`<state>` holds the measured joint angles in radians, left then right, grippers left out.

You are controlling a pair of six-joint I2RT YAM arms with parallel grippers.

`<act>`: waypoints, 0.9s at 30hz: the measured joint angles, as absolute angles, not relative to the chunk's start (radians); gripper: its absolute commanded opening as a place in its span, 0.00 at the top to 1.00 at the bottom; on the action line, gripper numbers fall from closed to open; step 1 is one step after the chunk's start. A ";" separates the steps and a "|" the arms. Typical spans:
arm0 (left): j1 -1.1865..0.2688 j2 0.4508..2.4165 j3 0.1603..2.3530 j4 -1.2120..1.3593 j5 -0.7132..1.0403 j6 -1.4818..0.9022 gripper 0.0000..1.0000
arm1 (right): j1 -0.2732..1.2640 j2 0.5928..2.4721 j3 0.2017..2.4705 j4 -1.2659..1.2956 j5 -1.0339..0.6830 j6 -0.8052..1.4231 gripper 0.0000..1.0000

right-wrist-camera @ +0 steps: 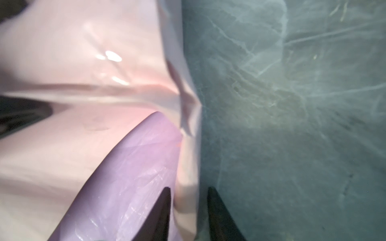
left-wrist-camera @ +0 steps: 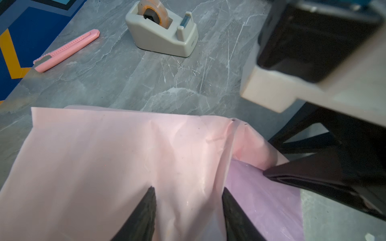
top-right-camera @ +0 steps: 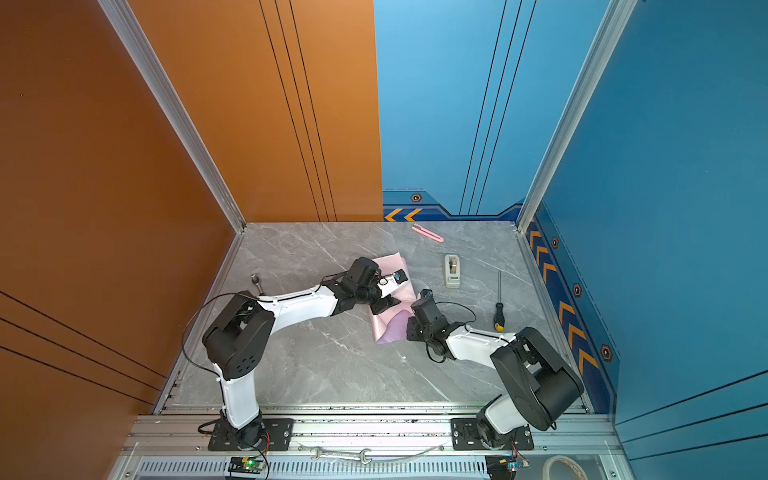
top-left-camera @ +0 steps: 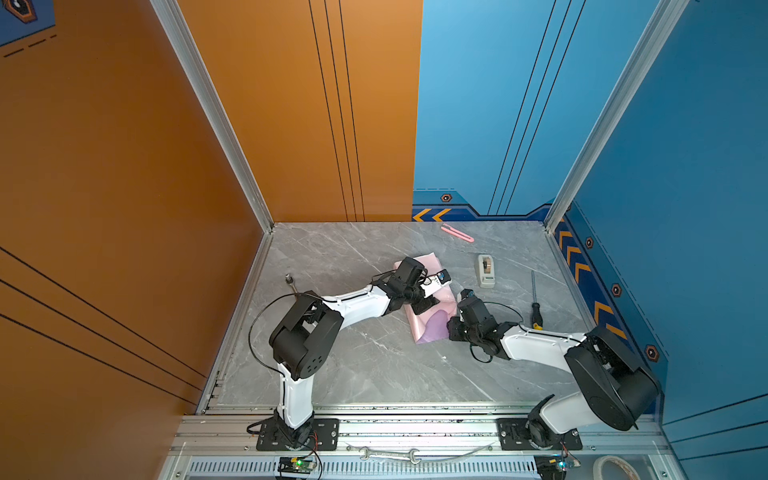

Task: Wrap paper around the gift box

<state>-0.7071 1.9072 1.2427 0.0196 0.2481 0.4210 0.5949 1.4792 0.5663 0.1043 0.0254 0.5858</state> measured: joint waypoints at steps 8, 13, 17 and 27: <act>-0.707 1.906 1.238 0.027 0.248 0.421 0.51 | 0.524 1.319 0.517 0.133 -0.081 0.627 0.56; -0.708 1.906 1.238 0.027 0.248 0.421 0.50 | 0.409 1.248 0.480 0.174 -0.144 0.681 0.70; -0.708 1.906 1.238 0.027 0.248 0.421 0.51 | 0.365 1.270 0.492 0.157 -0.148 0.699 0.79; -0.708 1.906 1.238 0.027 0.248 0.421 0.51 | 0.411 1.432 0.537 0.190 -0.184 0.704 0.85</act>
<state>-0.7082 1.9057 1.2377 0.0273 0.2481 0.4210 0.4107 1.4322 0.5369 0.1902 -0.1841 0.7044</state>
